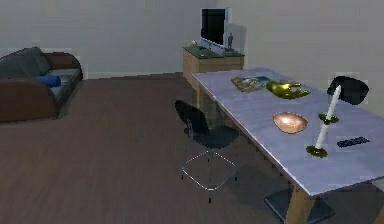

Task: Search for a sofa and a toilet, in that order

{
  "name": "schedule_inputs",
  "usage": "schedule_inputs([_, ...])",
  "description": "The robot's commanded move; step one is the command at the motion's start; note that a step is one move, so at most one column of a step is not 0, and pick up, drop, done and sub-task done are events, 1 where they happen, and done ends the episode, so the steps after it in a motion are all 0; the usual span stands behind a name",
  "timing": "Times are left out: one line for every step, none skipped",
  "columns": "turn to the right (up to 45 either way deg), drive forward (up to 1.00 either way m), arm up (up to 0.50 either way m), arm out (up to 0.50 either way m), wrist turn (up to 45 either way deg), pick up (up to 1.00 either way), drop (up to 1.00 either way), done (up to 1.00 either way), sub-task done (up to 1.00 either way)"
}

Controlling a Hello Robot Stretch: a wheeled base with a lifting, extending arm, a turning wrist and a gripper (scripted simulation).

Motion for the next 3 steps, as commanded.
schedule_inputs([0.0, 0.15, 0.00, 0.00, 0.0, 0.00, 0.00, 0.00, 0.00])
schedule_inputs([-36.0, 0.00, 0.00, 0.00, 0.0, 0.00, 0.00, 0.00, 0.00])
schedule_inputs([0.0, 1.00, 0.00, 0.00, 0.0, 0.00, 0.00, 0.00, 0.00])
